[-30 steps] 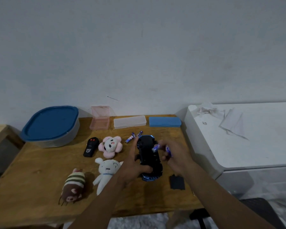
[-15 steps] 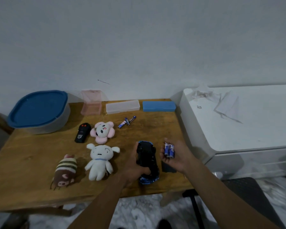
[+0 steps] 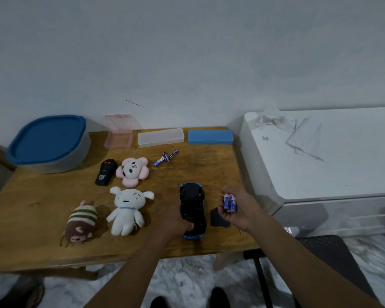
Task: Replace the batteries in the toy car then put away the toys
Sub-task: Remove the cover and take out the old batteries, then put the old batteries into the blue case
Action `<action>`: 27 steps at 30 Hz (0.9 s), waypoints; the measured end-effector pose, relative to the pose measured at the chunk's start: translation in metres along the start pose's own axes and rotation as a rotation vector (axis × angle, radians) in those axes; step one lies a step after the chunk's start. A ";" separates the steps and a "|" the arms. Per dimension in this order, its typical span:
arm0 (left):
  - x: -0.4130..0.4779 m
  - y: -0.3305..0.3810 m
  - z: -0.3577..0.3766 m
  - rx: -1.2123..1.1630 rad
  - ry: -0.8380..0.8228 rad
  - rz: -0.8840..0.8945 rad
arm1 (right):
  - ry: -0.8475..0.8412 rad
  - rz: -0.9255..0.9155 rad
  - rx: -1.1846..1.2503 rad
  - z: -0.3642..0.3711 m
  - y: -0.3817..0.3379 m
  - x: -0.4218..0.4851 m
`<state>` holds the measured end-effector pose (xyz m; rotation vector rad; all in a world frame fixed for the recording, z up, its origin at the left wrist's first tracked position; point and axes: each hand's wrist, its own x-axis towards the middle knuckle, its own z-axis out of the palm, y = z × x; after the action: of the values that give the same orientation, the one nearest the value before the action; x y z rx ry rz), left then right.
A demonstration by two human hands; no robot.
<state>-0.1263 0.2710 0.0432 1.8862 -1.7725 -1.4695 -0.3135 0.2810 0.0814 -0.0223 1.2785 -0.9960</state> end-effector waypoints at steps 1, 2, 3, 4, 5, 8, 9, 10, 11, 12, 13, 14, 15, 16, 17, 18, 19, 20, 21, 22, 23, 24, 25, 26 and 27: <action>-0.001 0.002 -0.001 0.033 0.003 -0.020 | 0.003 0.003 -0.009 -0.001 -0.001 0.002; -0.002 0.004 -0.002 0.062 0.006 -0.034 | 0.001 0.005 -0.020 -0.002 -0.003 0.003; -0.002 0.005 -0.003 0.095 0.009 -0.040 | -0.005 0.008 -0.034 -0.002 -0.004 0.003; -0.003 0.007 -0.004 0.134 0.010 -0.049 | -0.008 0.009 -0.049 -0.004 -0.006 0.005; -0.003 0.008 -0.006 0.177 0.021 -0.050 | -0.013 0.008 -0.068 -0.005 -0.008 0.005; -0.006 0.018 -0.011 0.335 0.125 -0.038 | -0.015 -0.018 -0.151 -0.012 -0.017 0.008; -0.004 0.021 -0.013 0.375 0.180 -0.031 | -0.013 -0.030 -0.175 -0.014 -0.021 0.008; -0.003 0.025 -0.015 0.397 0.233 -0.026 | -0.013 -0.042 -0.191 -0.017 -0.025 0.010; 0.000 0.030 -0.017 0.394 0.279 -0.023 | -0.013 -0.052 -0.200 -0.019 -0.030 0.011; 0.003 0.036 -0.019 0.365 0.313 -0.019 | -0.017 -0.062 -0.207 -0.022 -0.035 0.012; 0.007 0.041 -0.020 0.315 0.358 -0.006 | -0.023 -0.070 -0.215 -0.024 -0.041 0.013; 0.011 0.046 -0.019 0.259 0.398 0.011 | -0.029 -0.079 -0.223 -0.026 -0.047 0.015; 0.014 0.051 -0.019 0.205 0.435 0.040 | -0.037 -0.086 -0.236 -0.027 -0.053 0.016; 0.016 0.057 -0.018 0.155 0.461 0.074 | -0.040 -0.093 -0.254 -0.029 -0.058 0.018; 0.019 0.060 -0.016 0.128 0.470 0.109 | -0.041 -0.101 -0.278 -0.031 -0.063 0.020; 0.021 0.065 -0.013 0.105 0.477 0.143 | -0.037 -0.112 -0.303 -0.033 -0.067 0.022; 0.022 0.072 -0.010 0.093 0.473 0.167 | -0.034 -0.126 -0.326 -0.034 -0.071 0.024; 0.022 0.080 -0.009 0.072 0.461 0.173 | -0.030 -0.147 -0.344 -0.035 -0.075 0.027; 0.024 0.086 -0.008 0.063 0.457 0.169 | -0.024 -0.170 -0.360 -0.035 -0.080 0.030; 0.027 0.092 -0.008 0.070 0.451 0.161 | -0.019 -0.197 -0.375 -0.034 -0.084 0.034; 0.030 0.098 -0.008 0.080 0.451 0.163 | -0.014 -0.222 -0.391 -0.033 -0.089 0.038; 0.035 0.101 -0.009 0.093 0.450 0.172 | -0.010 -0.247 -0.405 -0.031 -0.092 0.043; 0.041 0.105 -0.011 0.099 0.446 0.183 | -0.003 -0.269 -0.417 -0.028 -0.096 0.049; 0.048 0.109 -0.012 0.109 0.438 0.186 | 0.006 -0.291 -0.429 -0.026 -0.100 0.055; 0.057 0.112 -0.015 0.128 0.427 0.187 | 0.019 -0.312 -0.441 -0.022 -0.103 0.062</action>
<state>-0.2012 0.1854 0.0980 1.8546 -1.8019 -0.8314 -0.3964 0.1908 0.0797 -0.5678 1.5206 -0.9574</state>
